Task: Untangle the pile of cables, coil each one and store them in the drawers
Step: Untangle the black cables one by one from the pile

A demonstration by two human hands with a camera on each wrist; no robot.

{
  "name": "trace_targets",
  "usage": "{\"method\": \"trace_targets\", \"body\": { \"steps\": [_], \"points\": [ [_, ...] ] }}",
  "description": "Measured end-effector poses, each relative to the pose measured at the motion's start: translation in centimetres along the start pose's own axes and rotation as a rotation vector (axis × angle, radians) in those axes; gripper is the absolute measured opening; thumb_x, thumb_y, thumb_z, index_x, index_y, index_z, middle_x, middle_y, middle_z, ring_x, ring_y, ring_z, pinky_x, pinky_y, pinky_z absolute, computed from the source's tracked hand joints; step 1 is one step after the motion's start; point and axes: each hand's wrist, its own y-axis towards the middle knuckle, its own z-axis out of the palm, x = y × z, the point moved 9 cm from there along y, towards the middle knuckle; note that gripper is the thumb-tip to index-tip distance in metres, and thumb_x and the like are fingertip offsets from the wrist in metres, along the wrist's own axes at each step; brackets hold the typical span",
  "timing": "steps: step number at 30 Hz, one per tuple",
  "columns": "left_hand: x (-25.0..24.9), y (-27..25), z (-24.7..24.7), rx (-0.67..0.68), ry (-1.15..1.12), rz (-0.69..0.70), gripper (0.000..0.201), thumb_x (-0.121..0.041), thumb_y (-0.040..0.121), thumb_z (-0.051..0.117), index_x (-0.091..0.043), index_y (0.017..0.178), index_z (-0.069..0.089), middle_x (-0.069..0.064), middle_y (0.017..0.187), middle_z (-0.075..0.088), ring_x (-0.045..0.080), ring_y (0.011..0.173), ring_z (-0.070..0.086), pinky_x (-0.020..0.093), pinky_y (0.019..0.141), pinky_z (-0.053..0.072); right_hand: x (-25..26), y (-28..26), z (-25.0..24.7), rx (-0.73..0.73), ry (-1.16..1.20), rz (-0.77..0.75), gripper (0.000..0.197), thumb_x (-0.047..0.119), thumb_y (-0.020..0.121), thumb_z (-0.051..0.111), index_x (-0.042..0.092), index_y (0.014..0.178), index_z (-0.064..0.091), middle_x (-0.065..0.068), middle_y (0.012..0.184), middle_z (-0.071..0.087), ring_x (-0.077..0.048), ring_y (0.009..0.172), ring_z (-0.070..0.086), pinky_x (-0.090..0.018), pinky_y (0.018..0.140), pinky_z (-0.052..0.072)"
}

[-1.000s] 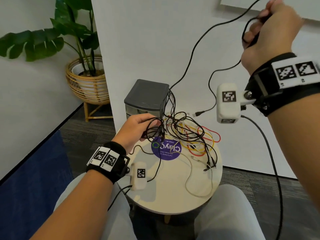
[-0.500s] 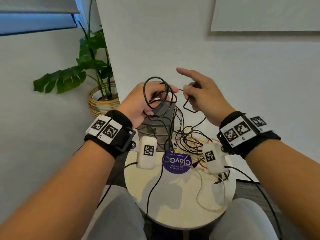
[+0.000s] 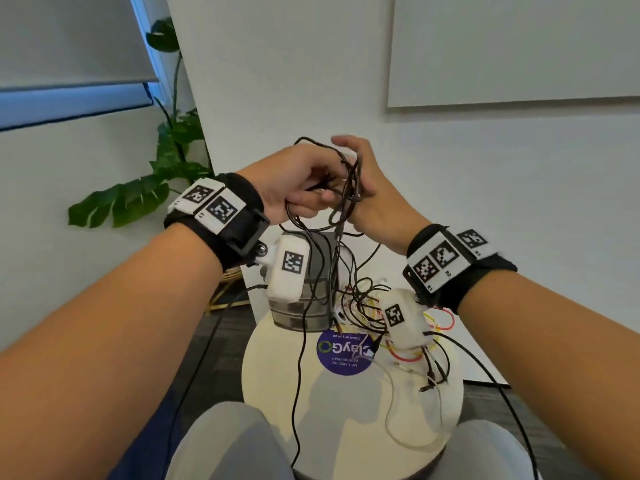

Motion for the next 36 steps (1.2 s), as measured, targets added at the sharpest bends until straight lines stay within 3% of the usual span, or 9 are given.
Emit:
{"method": "trace_targets", "body": {
  "steps": [4,8,11,15,17,22,25,31,36],
  "points": [
    [-0.8,0.2,1.4,0.165,-0.021,-0.053,0.038,-0.010,0.095,0.032,-0.002,0.107,0.068,0.005,0.062,0.038,0.005,0.035,0.012,0.025,0.042,0.003,1.0,0.3,0.5,0.088,0.207,-0.040,0.047,-0.005,0.096,0.060,0.009,0.137,0.041,0.005,0.094,0.074,-0.001,0.089,0.070,-0.010,0.077,0.051],
    [-1.8,0.1,2.0,0.298,-0.083,-0.088,0.045,-0.020,0.088,0.025,-0.003,0.112,0.058,0.007,0.068,0.038,0.007,0.038,0.009,0.025,0.043,-0.001,3.1,0.5,0.4,0.015,0.143,-0.193,0.034,0.044,0.088,0.075,0.031,0.117,0.064,-0.007,0.086,0.073,-0.012,0.078,0.065,-0.019,0.074,0.047],
    [-1.8,0.2,1.6,0.297,-0.127,-0.088,0.044,-0.029,0.097,0.020,-0.007,0.120,0.051,0.006,0.064,0.041,0.006,0.036,0.014,0.023,0.041,0.002,2.2,1.3,-1.2,-0.056,0.183,-0.111,0.021,0.020,0.097,0.066,0.021,0.117,0.059,0.005,0.087,0.072,-0.004,0.075,0.067,-0.020,0.070,0.052],
    [0.4,0.5,1.2,0.254,-0.050,-0.213,0.041,-0.033,0.102,0.037,-0.006,0.085,0.063,-0.001,0.051,0.037,0.001,0.030,0.024,0.017,0.037,0.009,1.0,1.4,-1.2,0.045,-0.055,-0.064,0.060,-0.005,0.093,0.060,0.024,0.145,0.052,-0.020,0.113,0.069,-0.037,0.101,0.066,-0.049,0.098,0.053],
    [1.9,0.1,1.5,0.273,0.038,-0.304,0.044,-0.031,0.104,0.039,-0.005,0.077,0.063,-0.002,0.046,0.035,0.002,0.028,0.026,0.015,0.035,0.012,0.7,0.5,-0.4,0.130,-0.119,-0.089,0.050,-0.003,0.095,0.063,0.022,0.138,0.058,-0.005,0.126,0.069,-0.021,0.117,0.065,-0.041,0.103,0.050],
    [3.9,-0.3,0.8,0.220,0.468,-0.485,0.046,-0.032,0.106,0.040,-0.005,0.078,0.065,0.001,0.049,0.033,0.006,0.032,0.024,0.015,0.037,0.018,0.5,-1.6,-0.4,0.109,-0.433,-0.150,0.074,0.007,0.101,0.049,0.044,0.158,0.020,-0.020,0.079,0.055,-0.025,0.066,0.048,-0.032,0.067,0.045],
    [4.2,-0.5,0.8,0.225,0.612,-0.534,0.044,-0.031,0.105,0.040,-0.002,0.083,0.065,0.001,0.050,0.033,0.007,0.033,0.023,0.014,0.037,0.018,0.8,-1.7,0.5,0.162,-0.525,-0.227,0.077,0.002,0.094,0.043,0.044,0.156,0.027,-0.012,0.092,0.067,-0.024,0.076,0.057,-0.036,0.077,0.051],
    [3.8,-0.6,0.7,0.185,0.651,-0.438,0.038,-0.034,0.106,0.047,-0.008,0.088,0.068,-0.002,0.053,0.034,0.008,0.039,0.023,0.019,0.039,0.016,0.2,-0.9,-1.1,0.043,-0.600,-0.220,0.016,0.015,0.100,0.050,0.013,0.103,0.067,0.010,0.078,0.061,-0.005,0.070,0.052,-0.024,0.064,0.036],
    [1.8,-0.9,0.0,0.073,0.678,-0.216,0.024,-0.023,0.099,0.063,-0.005,0.088,0.073,0.001,0.059,0.033,0.012,0.046,0.024,0.023,0.045,0.015,-4.1,-1.4,-5.8,-0.307,-0.193,0.106,0.032,0.003,0.098,0.044,0.017,0.083,0.068,0.017,0.053,0.050,-0.006,0.049,0.040,-0.026,0.052,0.032]
  ]
}}
